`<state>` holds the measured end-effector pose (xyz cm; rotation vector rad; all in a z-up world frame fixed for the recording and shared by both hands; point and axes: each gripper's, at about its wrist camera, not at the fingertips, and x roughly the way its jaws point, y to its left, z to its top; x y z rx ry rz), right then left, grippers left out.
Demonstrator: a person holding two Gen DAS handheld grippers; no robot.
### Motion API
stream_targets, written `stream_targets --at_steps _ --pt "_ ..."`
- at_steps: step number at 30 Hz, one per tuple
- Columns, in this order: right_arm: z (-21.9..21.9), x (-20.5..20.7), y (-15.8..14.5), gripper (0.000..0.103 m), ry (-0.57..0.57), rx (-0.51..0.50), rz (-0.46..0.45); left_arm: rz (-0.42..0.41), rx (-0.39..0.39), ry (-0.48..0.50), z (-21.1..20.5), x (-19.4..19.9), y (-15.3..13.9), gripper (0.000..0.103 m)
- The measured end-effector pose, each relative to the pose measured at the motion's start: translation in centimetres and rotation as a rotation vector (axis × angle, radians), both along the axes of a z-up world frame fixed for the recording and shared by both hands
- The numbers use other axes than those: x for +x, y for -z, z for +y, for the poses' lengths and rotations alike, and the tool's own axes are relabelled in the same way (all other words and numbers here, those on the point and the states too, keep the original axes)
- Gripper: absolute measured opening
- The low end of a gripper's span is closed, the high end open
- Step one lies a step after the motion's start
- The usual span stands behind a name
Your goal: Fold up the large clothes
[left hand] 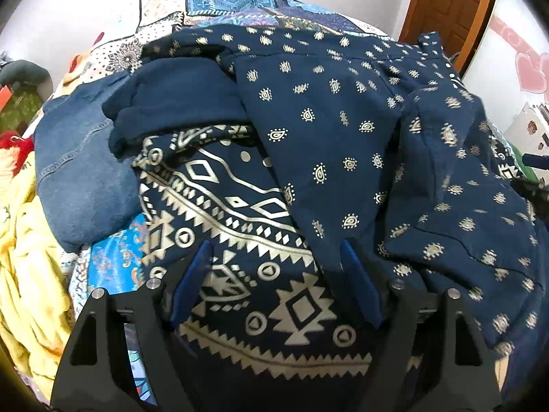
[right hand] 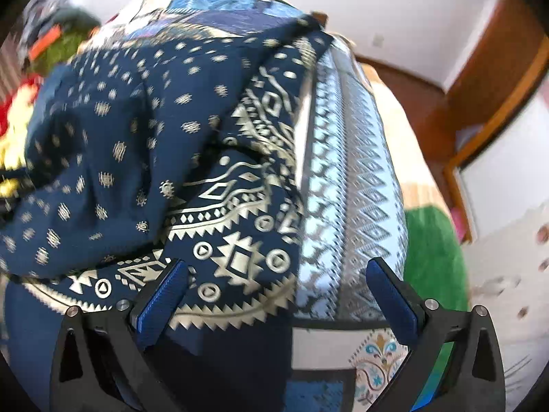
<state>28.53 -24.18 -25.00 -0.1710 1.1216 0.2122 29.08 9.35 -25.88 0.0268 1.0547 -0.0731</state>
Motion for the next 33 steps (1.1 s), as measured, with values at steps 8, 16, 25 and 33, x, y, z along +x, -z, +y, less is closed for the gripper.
stream_targets --at_steps 8,16,25,33 --pt "-1.3 2.6 -3.4 0.103 0.007 0.169 -0.076 -0.08 -0.009 -0.1 5.7 0.0 -4.6 0.08" --pt "-0.1 10.2 -2.2 0.102 0.042 0.26 -0.068 -0.046 -0.061 -0.282 13.8 5.6 -4.0 0.081" --pt "-0.1 19.2 2.3 0.081 0.095 0.427 0.035 -0.016 -0.292 -0.306 17.5 15.0 -0.4 0.08" --pt "4.2 22.1 2.2 0.029 -0.031 0.386 -0.034 -0.088 -0.379 -0.237 15.5 17.1 -0.4 0.045"
